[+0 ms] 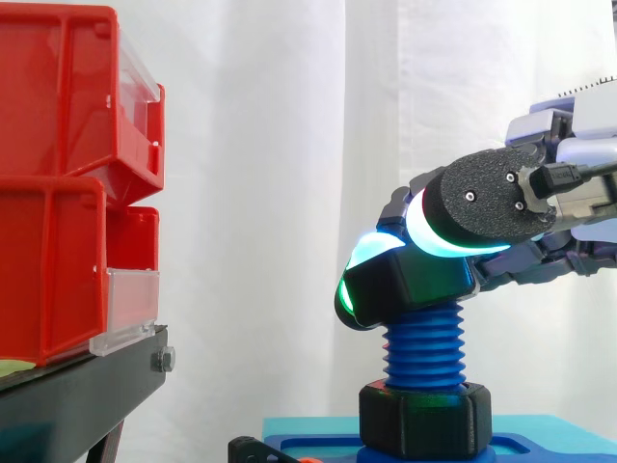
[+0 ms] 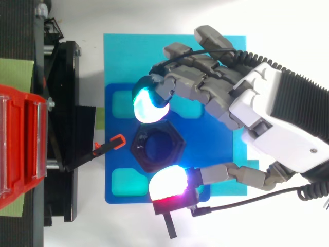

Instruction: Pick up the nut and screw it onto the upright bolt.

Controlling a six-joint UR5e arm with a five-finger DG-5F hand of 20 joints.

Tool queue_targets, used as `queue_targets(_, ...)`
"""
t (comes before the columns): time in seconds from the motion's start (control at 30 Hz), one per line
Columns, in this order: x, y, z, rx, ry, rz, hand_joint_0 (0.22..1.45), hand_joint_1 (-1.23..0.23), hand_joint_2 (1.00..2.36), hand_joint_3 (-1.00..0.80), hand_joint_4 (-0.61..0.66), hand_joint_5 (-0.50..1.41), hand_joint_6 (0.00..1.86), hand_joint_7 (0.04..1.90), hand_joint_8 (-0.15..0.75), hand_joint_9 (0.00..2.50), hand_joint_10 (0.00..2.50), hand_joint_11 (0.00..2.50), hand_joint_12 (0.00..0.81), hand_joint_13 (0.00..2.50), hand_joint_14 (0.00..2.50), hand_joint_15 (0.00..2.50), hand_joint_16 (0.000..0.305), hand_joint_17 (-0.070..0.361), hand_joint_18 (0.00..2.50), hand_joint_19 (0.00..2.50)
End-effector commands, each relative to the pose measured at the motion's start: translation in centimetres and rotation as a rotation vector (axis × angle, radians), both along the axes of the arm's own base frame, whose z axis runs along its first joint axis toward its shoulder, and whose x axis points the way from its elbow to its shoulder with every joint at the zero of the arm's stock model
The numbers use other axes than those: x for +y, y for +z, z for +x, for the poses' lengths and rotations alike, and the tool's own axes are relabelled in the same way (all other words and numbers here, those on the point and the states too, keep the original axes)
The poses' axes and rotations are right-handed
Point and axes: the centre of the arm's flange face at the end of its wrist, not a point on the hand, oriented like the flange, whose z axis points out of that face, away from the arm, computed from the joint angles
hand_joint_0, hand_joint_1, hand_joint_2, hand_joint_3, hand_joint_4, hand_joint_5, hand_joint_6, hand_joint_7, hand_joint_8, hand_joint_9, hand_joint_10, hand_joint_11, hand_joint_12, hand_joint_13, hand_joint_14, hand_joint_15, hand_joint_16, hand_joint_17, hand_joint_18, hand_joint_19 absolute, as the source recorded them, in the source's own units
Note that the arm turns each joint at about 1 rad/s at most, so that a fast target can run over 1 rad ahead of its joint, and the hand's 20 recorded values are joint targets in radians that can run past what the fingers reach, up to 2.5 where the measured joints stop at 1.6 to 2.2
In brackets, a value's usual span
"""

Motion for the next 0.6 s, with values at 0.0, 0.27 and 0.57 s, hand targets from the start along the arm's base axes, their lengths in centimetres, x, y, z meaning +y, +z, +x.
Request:
queue_targets(0.0,0.1,0.0,0.0,-0.002,0.008,0.004,0.55,-0.73,1.00,-0.46,0.25,-0.18,0.50,1.23,0.295,0.48,0.01,0.22,0.340,0.26,0.00,0.00,0.044,0.099,0.17,0.00)
queue_targets(0.27,0.4,1.1,0.5,-0.006,0.028,0.005,0.55,-0.73,1.00,-0.46,0.24,-0.18,0.50,1.23,0.295,0.48,0.01,0.22,0.341,0.26,0.00,0.00,0.044,0.098,0.16,0.00)
queue_targets(0.57,0.5,1.6,0.5,0.011,0.035,0.008,0.55,-0.73,1.00,-0.46,0.24,-0.18,0.50,1.23,0.296,0.48,0.01,0.22,0.342,0.26,0.00,0.00,0.044,0.098,0.16,0.00)
